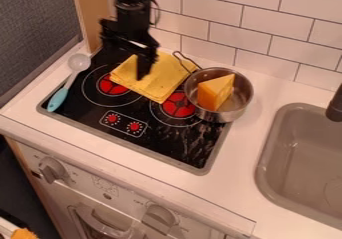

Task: Move the yellow cloth to the bottom left of the burners

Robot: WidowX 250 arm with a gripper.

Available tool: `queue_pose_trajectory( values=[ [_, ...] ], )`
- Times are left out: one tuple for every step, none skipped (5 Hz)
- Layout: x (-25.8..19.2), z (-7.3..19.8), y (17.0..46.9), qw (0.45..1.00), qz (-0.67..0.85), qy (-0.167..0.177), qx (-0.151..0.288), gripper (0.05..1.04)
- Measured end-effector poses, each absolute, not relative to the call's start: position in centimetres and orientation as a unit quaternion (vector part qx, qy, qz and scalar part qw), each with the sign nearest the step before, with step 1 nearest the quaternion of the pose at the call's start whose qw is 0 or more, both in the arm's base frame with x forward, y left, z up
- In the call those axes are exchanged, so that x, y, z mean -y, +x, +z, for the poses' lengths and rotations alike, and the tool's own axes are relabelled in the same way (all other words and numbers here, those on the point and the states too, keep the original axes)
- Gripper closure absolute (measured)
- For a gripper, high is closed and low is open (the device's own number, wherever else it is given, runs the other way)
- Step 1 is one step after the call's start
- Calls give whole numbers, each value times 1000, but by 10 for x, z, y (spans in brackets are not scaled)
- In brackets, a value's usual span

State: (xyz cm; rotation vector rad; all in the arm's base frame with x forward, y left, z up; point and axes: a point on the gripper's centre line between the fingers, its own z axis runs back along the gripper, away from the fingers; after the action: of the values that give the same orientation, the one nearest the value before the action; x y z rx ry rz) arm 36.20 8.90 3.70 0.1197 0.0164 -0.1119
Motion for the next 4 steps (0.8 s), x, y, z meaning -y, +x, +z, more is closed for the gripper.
queue_pose_trajectory(
  values=[
    [-82,28,380,996,-55,70,-13,83],
    [-82,16,382,997,-50,56,-15,83],
    [-86,14,381,997,-51,49,-15,83],
    [-93,9,369,998,-48,42,-25,83]
  ],
)
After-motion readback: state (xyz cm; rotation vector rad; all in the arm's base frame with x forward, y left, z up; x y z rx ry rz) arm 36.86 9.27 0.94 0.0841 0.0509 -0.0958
